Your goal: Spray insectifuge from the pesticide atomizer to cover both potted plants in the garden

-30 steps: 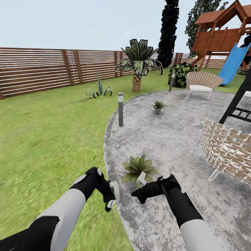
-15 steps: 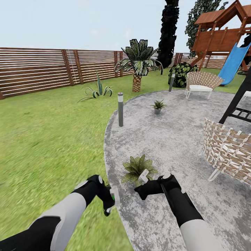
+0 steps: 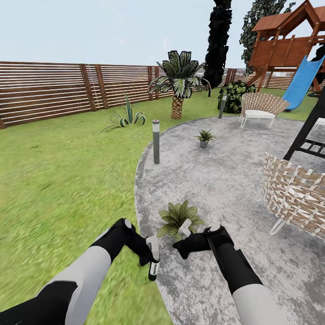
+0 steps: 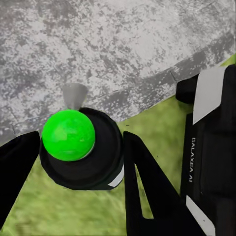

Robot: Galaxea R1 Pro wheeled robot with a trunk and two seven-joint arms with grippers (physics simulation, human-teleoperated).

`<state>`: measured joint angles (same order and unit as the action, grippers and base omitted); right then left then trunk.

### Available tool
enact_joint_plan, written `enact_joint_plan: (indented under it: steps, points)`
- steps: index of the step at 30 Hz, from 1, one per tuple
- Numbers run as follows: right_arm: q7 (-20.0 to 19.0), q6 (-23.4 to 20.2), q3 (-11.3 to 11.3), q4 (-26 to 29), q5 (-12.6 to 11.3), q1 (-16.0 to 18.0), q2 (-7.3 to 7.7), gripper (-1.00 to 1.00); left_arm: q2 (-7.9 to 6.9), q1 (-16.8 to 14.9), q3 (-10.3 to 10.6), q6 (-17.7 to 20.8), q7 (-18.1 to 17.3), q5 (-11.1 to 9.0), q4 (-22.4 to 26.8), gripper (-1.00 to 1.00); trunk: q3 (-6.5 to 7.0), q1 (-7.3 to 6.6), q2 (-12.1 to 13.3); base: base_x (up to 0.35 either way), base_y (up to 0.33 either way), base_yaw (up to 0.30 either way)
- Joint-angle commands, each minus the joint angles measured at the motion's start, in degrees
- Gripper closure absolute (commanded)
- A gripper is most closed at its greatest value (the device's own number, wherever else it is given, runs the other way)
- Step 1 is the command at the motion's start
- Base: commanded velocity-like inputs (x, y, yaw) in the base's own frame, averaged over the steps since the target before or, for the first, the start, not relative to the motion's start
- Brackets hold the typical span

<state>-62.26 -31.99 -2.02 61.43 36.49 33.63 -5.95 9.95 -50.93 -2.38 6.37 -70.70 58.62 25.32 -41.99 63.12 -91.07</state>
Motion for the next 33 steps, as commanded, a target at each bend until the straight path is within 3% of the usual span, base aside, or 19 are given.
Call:
enact_joint_plan:
  steps: [1,4,5,8,10,18,33]
  points:
    - [-0.31,-0.43,0.01,0.11,-1.36,0.03,-0.02,1.00,0.05,0.00,-0.10,0.65,-0.59,-0.82,0.44,1.00,-0.06,0.00,-0.03,0.000,0.000,0.000]
    - [-0.31,-0.44,-0.12,0.17,-5.61,0.03,-0.03,1.00,0.05,-0.02,-0.01,0.77,-0.81,-1.78,0.74,1.00,-0.06,0.00,-0.03,0.000,0.000,0.000]
    - [-0.28,-0.44,-0.58,0.18,-5.94,0.03,-0.03,1.00,0.05,0.00,0.03,0.79,-0.83,-1.84,0.75,1.00,-0.06,0.00,-0.03,0.000,0.000,0.000]
    - [-0.23,-0.46,-5.29,0.21,-6.55,0.03,-0.03,1.00,0.05,-0.04,0.08,0.79,-0.93,-1.92,0.78,1.00,-0.06,0.00,-0.03,0.000,0.000,0.000]
    - [-0.23,-0.45,-6.11,0.24,-6.67,0.03,0.05,1.00,0.05,-0.03,0.09,0.62,-1.84,-1.93,0.78,1.00,-0.06,0.00,-0.03,0.000,0.000,0.000]
    - [-0.24,-0.45,-6.41,0.19,-6.62,0.03,0.15,1.00,0.05,-0.02,0.09,-3.93,-9.67,-1.93,0.78,1.00,-0.06,0.00,-0.03,0.000,0.000,0.000]
    - [-0.23,-0.45,-6.42,0.18,-6.61,0.03,0.06,1.00,0.05,-0.04,0.27,-4.06,-10.25,-2.80,4.83,1.00,-0.06,0.00,-0.03,0.000,0.000,0.000]
